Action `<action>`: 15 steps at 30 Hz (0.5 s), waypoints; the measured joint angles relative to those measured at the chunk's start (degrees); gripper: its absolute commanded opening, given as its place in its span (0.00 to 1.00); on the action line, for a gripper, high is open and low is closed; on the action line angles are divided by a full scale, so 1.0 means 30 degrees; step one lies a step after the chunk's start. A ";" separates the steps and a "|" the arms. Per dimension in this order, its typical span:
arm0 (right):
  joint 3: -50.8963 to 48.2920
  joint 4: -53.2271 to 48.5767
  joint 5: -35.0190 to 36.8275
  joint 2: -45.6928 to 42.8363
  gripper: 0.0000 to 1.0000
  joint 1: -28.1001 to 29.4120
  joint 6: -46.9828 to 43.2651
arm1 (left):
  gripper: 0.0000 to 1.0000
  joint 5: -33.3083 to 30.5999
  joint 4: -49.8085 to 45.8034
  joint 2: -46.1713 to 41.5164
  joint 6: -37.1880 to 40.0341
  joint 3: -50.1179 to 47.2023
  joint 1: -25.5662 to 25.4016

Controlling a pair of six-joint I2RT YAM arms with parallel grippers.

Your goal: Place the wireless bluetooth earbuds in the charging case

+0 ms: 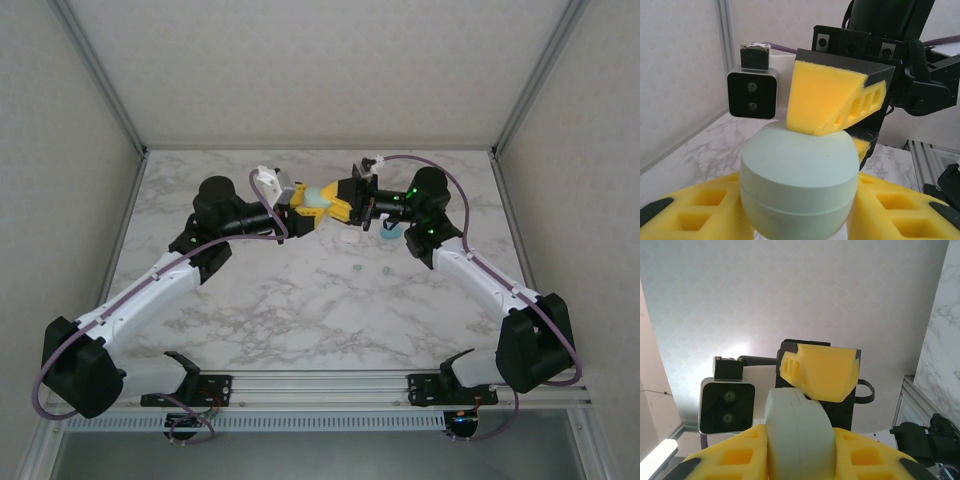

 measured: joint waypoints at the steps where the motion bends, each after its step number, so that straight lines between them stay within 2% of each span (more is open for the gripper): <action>1: -0.0044 -0.0007 0.0022 0.0000 0.21 0.0000 -0.0044 | 0.50 -0.0007 0.0022 0.0022 -0.0036 0.0000 -0.0022; 9: -0.0357 -0.0277 0.0044 0.0000 0.21 0.0000 -0.0117 | 0.47 -0.0058 0.0146 0.0102 -0.0124 0.0000 -0.0036; 15: -0.0423 0.0321 0.0058 0.0000 0.21 0.0000 0.0189 | 0.52 -0.0058 0.0131 0.0102 -0.0095 0.0000 -0.0051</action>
